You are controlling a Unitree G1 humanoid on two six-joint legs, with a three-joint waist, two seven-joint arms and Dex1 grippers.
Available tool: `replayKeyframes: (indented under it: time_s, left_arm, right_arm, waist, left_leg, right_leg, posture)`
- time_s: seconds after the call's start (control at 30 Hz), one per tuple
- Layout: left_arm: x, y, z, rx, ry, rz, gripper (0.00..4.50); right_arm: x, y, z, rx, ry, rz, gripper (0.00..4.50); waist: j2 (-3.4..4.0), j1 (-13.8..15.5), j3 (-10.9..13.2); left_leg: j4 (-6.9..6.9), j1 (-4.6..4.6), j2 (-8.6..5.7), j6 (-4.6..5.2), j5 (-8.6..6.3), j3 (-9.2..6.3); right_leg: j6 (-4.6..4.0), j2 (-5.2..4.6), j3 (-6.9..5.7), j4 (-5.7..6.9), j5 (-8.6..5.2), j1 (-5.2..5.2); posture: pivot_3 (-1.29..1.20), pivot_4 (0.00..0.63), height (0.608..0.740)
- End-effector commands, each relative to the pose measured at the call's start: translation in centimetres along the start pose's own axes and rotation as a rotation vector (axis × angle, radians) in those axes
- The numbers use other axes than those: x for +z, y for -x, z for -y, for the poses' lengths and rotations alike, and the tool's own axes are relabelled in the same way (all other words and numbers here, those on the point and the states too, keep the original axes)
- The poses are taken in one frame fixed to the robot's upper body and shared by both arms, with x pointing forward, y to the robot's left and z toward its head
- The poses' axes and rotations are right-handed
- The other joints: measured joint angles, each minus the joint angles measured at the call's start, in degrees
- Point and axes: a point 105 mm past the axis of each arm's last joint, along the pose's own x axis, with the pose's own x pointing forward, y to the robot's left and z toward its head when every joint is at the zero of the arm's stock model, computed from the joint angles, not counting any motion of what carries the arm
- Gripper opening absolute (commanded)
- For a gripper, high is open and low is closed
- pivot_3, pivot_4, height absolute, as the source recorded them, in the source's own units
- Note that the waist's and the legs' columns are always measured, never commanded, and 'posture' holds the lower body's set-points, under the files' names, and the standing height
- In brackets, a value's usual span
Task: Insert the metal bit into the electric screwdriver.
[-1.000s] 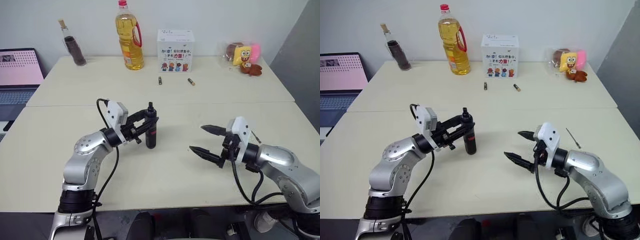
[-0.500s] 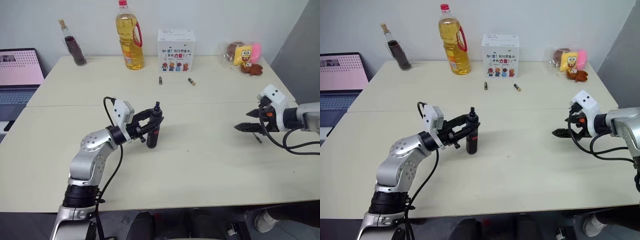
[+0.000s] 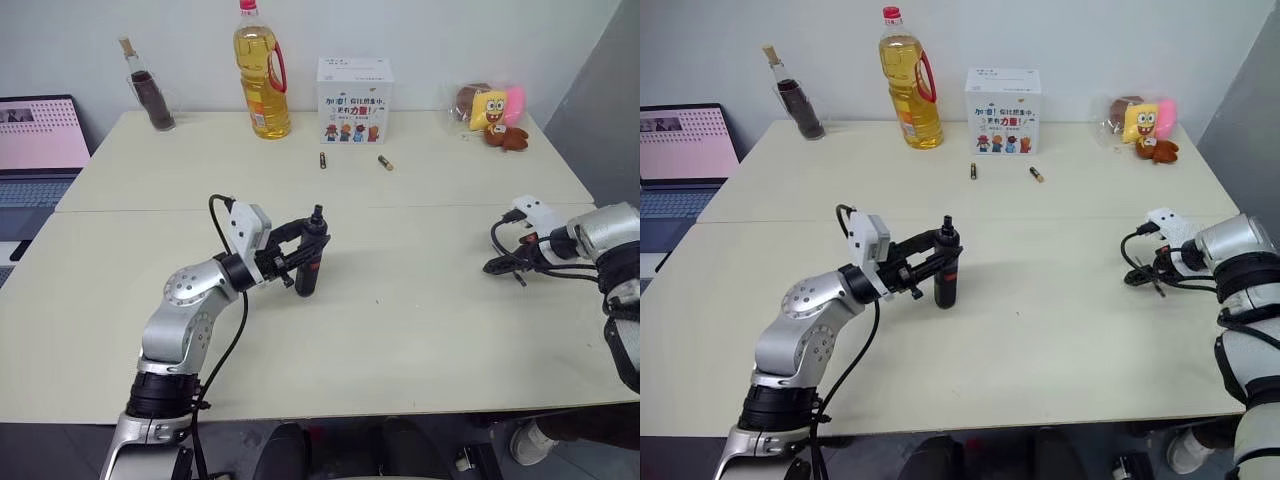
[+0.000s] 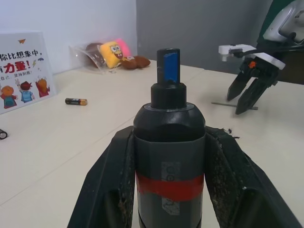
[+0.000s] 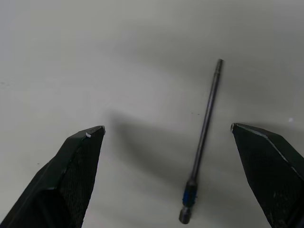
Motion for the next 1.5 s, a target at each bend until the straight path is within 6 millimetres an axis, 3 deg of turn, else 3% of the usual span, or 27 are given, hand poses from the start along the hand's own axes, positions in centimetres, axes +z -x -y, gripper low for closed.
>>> replayKeyframes:
  time_s: [0.03,0.27,0.37,0.5,0.87,0.97,1.17,1.23,1.3,1.43,1.5]
  left_arm:
    - [0.1,0.2,0.3,-0.003,-0.008,-0.001,1.66]
    - [0.0,0.0,0.5,-0.012,-0.004,-0.003,1.66]
    - [0.0,-0.1,0.4,-0.012,-0.005,-0.004,1.66]
    - [0.1,0.0,0.4,-0.012,-0.004,-0.004,1.66]
    - [-0.3,0.3,0.4,-0.004,-0.002,-0.012,1.66]
    - [-0.3,0.3,0.5,-0.001,-0.002,-0.01,1.66]
    - [-0.5,0.5,0.6,-0.002,-0.002,-0.012,1.66]
    - [-0.5,0.5,0.6,-0.003,-0.002,-0.014,1.66]
    - [-0.6,0.7,0.6,-0.004,-0.003,-0.018,1.66]
    - [-0.6,1.1,0.4,-0.003,-0.007,-0.024,1.66]
    - [-0.6,1.2,0.4,-0.004,-0.009,-0.028,1.66]
  right_arm:
    - [0.7,0.9,1.1,-0.041,0.003,0.028,4.5]
    - [-0.2,-0.6,0.2,0.013,-0.073,-0.012,4.5]
    - [-0.8,-1.1,0.2,0.012,-0.032,-0.044,4.1]
    - [-1.0,-1.7,-0.1,0.013,-0.003,-0.062,2.98]
    - [0.2,-2.4,-1.1,0.03,0.079,-0.066,0.49]
    - [0.4,-2.4,-1.3,0.038,0.085,-0.059,0.02]
    - [0.6,-2.0,-0.9,0.032,0.063,-0.018,0.02]
    - [1.1,-1.7,-0.7,0.028,0.077,0.021,0.02]
    - [3.9,-0.7,-1.3,0.067,0.135,0.173,0.02]
    - [8.6,2.2,-4.3,0.2,0.228,0.432,0.02]
    - [10.5,4.4,-7.0,0.267,0.3,0.586,0.02]
  waist:
    - [0.0,-0.01,0.0]
    - [0.02,-0.04,-0.01]
    - [0.02,-0.05,-0.02]
    - [0.01,-0.15,-0.04]
    - [-0.19,-1.17,-0.22]
    - [-0.18,-1.2,-0.22]
    - [-0.18,-1.21,-0.22]
    - [-0.17,-1.21,-0.22]
    - [-0.17,-1.26,-0.22]
    - [0.34,-1.52,-0.01]
    - [0.42,-1.39,-0.01]
  left_leg:
    - [0.0,0.0,0.0,0.0,0.0,0.0]
    - [0.0,0.02,-0.01,0.0,0.0,0.0]
    - [0.0,0.02,-0.01,0.0,0.0,-0.01]
    - [-0.01,0.03,-0.01,0.0,0.0,-0.01]
    - [-0.02,0.17,0.03,-0.01,0.0,-0.03]
    - [-0.02,0.17,0.04,-0.01,0.0,-0.03]
    - [-0.02,0.17,0.04,-0.01,0.0,-0.03]
    - [-0.03,0.17,0.04,-0.01,0.0,-0.03]
    - [-0.03,0.17,0.04,-0.01,0.0,-0.02]
    - [-0.08,0.14,0.02,-0.01,0.0,0.08]
    - [-0.23,0.13,0.05,-0.01,0.0,0.05]
  right_leg:
    - [0.0,0.0,-0.01,0.0,0.0,0.0]
    - [0.0,0.01,-0.01,0.01,0.0,0.01]
    - [0.0,0.01,-0.02,0.0,0.0,0.02]
    - [0.0,0.04,-0.02,0.0,0.0,0.02]
    - [-0.01,0.04,-0.02,0.0,0.0,0.16]
    - [-0.01,0.04,-0.02,0.0,0.0,0.16]
    - [-0.01,0.04,-0.01,0.0,0.0,0.16]
    - [-0.01,0.03,-0.01,0.0,0.0,0.16]
    - [-0.01,0.03,0.01,0.0,0.0,0.16]
    - [0.0,0.02,0.11,0.03,0.01,0.05]
    - [0.0,0.02,0.08,0.01,0.0,0.0]
  posture:
    - [0.0,0.15,0.74]
    - [0.0,0.15,0.74]
    - [0.0,0.15,0.74]
    - [0.0,0.15,0.74]
    - [0.0,0.15,0.74]
    - [0.0,0.15,0.74]
    - [0.0,0.15,0.74]
    - [0.0,0.15,0.74]
    - [0.0,0.15,0.74]
    - [0.0,0.15,0.74]
    - [0.0,0.15,0.74]
